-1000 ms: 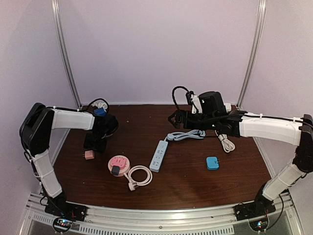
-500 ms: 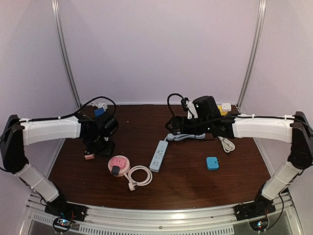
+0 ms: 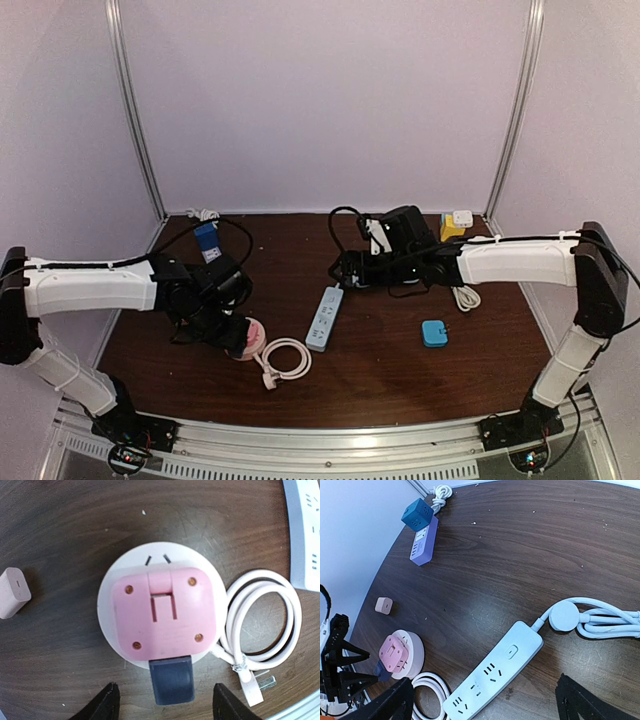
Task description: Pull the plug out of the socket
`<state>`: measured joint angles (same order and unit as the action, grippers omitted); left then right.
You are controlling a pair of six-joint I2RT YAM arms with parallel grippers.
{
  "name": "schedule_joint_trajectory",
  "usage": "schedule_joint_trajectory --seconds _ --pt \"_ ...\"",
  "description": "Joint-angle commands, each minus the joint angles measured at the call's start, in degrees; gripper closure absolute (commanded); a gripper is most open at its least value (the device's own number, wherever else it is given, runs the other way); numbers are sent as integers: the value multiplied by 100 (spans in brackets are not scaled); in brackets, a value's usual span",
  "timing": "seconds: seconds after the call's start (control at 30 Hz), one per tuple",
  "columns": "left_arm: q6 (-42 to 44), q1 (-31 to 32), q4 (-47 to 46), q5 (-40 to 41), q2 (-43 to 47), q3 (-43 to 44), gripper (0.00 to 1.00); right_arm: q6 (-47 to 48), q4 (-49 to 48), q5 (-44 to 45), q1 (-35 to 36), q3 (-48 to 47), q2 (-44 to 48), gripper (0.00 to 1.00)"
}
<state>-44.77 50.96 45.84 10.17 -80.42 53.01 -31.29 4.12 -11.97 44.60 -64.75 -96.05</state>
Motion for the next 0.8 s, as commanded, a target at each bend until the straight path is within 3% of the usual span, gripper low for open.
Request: schedule_joint_trajectory --seconds 0.0,0.57,0.77 --pt "-380 220 -255 -102 -244 -42 37 1 -40 -73 73 -204 -95 0" --pt "-446 274 -386 212 -870 38 57 -22 -130 -166 94 -124 -188 0" --pt "-187 273 -674 271 -870 210 75 -109 -236 -335 97 -173 -293 1"
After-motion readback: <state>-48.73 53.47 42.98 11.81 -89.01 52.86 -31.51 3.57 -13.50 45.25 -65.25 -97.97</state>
